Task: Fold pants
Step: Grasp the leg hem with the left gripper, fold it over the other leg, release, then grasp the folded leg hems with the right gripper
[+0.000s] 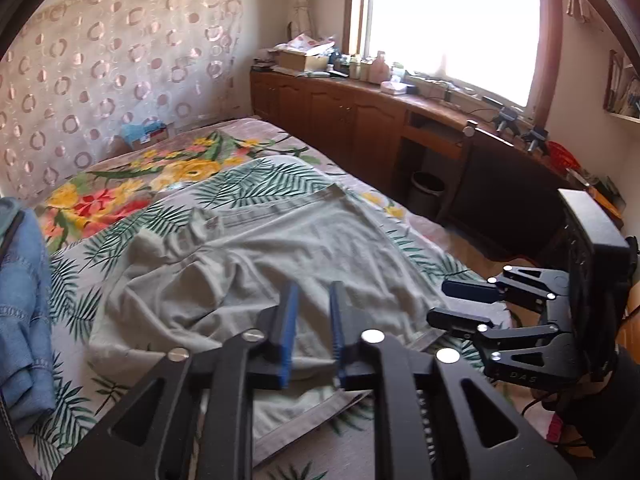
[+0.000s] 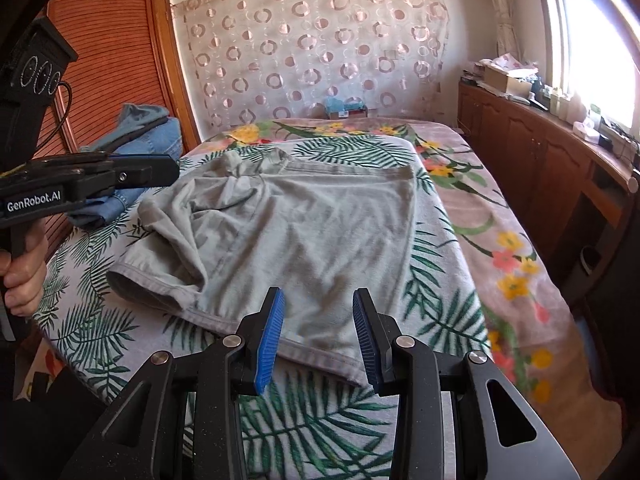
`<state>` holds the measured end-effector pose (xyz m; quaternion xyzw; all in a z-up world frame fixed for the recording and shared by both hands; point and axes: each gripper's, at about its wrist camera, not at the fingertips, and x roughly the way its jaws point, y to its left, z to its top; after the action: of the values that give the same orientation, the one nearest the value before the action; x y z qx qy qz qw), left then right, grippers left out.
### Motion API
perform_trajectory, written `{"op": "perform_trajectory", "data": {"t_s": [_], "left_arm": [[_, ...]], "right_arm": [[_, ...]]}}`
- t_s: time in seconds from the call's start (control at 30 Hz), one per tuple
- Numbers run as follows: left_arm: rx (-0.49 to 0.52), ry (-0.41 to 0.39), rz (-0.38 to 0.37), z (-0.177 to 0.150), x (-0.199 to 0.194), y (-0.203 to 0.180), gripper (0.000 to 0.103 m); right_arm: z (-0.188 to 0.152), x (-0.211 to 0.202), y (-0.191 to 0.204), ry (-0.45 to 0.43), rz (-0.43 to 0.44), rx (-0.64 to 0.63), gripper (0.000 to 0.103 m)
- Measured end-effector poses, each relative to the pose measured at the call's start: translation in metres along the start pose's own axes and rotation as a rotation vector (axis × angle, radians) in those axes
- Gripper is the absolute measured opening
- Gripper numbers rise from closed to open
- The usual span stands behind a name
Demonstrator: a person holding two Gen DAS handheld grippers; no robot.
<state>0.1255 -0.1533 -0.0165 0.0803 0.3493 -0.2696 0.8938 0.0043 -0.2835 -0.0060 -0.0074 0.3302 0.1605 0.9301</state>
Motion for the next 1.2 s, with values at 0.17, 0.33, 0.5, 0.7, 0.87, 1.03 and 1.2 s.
{"op": "perform_trajectory", "data": {"t_s": [0.17, 0.33, 0.5, 0.7, 0.87, 1.03, 1.2], "left_arm": [[-0.026, -0.005, 0.05, -0.014, -0.003, 0.019, 0.048], [-0.083, -0.003, 0.066, -0.032, -0.007, 0.04, 0.08], [-0.121, -0.004, 0.103, -0.051, -0.013, 0.055, 0.08], [-0.144, 0.018, 0.124, -0.072, -0.016, 0.062, 0.08], [-0.164, 0.027, 0.124, -0.084, -0.015, 0.066, 0.08], [-0.166, 0.028, 0.121, -0.087, -0.017, 0.066, 0.08], [-0.161, 0.015, 0.113, -0.086, -0.018, 0.063, 0.08]], "right_arm": [[0.002, 0.014, 0.017, 0.009, 0.037, -0.019, 0.037], [0.003, 0.025, 0.036, 0.026, 0.078, -0.051, 0.037], [0.001, 0.036, 0.048, 0.045, 0.107, -0.076, 0.037], [-0.002, 0.042, 0.058, 0.065, 0.138, -0.101, 0.037], [0.001, 0.054, 0.061, 0.078, 0.15, -0.113, 0.023], [0.006, 0.056, 0.06, 0.051, 0.146, -0.111, 0.006], [0.013, 0.036, 0.049, -0.002, 0.138, -0.101, 0.005]]}}
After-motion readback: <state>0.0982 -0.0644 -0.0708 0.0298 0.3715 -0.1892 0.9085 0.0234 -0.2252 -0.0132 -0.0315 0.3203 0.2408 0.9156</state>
